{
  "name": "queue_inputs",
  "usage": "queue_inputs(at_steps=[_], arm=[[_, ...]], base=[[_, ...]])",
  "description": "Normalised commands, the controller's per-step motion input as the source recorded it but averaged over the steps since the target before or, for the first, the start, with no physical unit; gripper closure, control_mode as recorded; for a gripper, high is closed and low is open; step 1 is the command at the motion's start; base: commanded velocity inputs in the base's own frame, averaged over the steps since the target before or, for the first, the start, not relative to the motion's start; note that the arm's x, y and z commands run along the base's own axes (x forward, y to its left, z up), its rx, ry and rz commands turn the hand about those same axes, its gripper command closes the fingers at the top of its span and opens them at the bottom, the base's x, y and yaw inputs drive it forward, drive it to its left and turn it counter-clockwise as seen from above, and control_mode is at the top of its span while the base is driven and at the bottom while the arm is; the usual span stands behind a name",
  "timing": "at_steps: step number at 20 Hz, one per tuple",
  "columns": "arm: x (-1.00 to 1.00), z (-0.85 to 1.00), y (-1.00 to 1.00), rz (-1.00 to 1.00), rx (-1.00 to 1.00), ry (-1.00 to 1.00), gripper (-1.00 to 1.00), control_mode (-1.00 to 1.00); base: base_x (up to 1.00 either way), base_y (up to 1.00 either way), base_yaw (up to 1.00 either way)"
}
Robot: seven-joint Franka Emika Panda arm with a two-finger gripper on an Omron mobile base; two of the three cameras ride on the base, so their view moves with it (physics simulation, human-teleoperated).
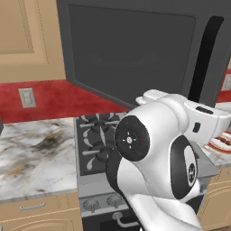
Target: Pick the kebab skewer from the counter and place it in the microwave. Then turn on the microwave.
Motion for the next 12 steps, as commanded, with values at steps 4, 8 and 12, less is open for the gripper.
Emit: queue_inputs(at_steps=[4, 8, 12], arm=[[-0.01, 0.01, 0.11, 0.0, 0.0, -0.03, -1.0, -1.0], [-0.06, 0.0, -0.02, 0.0, 0.0, -0.01, -1.0, -1.0], [-0.09, -0.04, -0.02, 0.0, 0.0, -0.03, -1.0, -1.0]], base=[[0.0, 0.0, 0.0], [0.0, 0.0, 0.0], [0.0, 0.0, 0.0]])
